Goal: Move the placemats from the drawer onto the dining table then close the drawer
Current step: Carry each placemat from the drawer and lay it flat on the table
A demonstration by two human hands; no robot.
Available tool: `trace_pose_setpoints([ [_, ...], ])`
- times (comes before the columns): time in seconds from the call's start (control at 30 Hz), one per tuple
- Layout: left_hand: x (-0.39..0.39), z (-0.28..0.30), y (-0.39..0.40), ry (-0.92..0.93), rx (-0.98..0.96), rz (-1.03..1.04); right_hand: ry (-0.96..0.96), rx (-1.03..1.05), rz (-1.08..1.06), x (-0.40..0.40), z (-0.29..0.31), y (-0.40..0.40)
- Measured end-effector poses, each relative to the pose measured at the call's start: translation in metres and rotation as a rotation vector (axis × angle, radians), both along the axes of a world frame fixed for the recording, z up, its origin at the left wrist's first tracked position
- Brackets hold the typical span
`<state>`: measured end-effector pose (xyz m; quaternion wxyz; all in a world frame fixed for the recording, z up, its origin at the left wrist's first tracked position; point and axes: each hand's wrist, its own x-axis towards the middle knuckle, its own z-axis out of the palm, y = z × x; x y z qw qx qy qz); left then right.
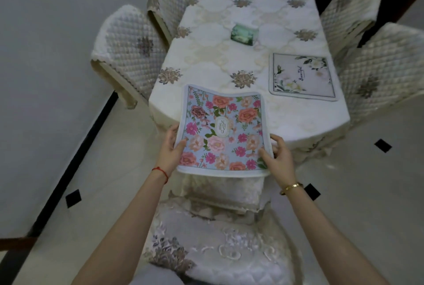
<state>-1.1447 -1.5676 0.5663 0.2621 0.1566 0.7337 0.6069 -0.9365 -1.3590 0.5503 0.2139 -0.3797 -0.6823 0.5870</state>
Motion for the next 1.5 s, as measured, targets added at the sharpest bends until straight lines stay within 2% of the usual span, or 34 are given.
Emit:
trace_pose_setpoints([
  [0.2,-0.052,-0.023,0.058,-0.042,-0.033,-0.065,-0.05,-0.031,-0.067,-0.042,-0.02,0.043],
  [0.63,-0.15,-0.086,0.148,-0.045,-0.14,-0.161,-0.182,0.08,-0.131,-0.123,-0.078,0.113],
  [0.77,-0.156,-0.101,0.15,-0.016,-0.171,-0.174,-0.244,0.139,-0.157,-0.119,-0.092,0.114],
  [0.97,-0.16,-0.111,0.144,0.1,-0.229,-0.186,-0.39,0.347,-0.094,-0.109,-0.11,0.123],
  [1.5,-0.159,-0.118,0.142,0.158,-0.241,-0.171,-0.467,0.431,-0.053,-0.114,-0.114,0.128],
])
